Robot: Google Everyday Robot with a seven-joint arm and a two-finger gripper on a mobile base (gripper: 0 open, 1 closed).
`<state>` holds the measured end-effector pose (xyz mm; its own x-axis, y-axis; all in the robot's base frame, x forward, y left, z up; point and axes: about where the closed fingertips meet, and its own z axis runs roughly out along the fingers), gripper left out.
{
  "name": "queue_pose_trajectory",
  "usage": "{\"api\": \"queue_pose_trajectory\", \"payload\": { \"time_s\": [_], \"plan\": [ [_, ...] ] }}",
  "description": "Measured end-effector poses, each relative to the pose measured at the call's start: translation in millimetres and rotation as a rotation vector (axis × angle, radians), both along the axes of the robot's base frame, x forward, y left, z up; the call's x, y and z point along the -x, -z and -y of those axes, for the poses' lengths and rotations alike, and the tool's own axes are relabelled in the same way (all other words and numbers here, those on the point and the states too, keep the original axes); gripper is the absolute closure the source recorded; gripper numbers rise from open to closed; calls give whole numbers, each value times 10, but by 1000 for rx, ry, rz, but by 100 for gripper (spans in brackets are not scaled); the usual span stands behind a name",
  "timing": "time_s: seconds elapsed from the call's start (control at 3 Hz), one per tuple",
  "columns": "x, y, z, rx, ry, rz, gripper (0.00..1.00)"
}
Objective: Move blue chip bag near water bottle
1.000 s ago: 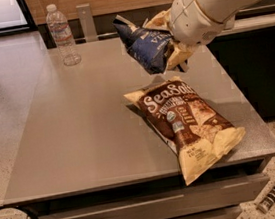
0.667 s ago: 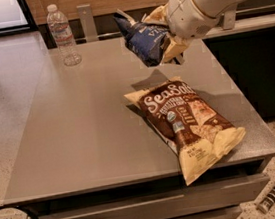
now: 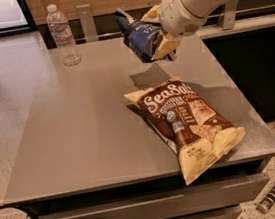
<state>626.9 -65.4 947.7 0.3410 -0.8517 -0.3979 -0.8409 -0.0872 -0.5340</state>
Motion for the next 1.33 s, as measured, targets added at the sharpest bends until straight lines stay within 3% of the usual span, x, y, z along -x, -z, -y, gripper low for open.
{"api": "queue_pose_trajectory", "payload": {
  "time_s": [0.33,0.67,1.0,1.33],
  "plan": [
    [-385,66,-167,35,-10,0,100],
    [-945,204,-444,98,-8,0,100],
    [-1222,286,-613,100,-6,9,100],
    [-1465,413,-764,34,-3,18,100]
  ]
}}
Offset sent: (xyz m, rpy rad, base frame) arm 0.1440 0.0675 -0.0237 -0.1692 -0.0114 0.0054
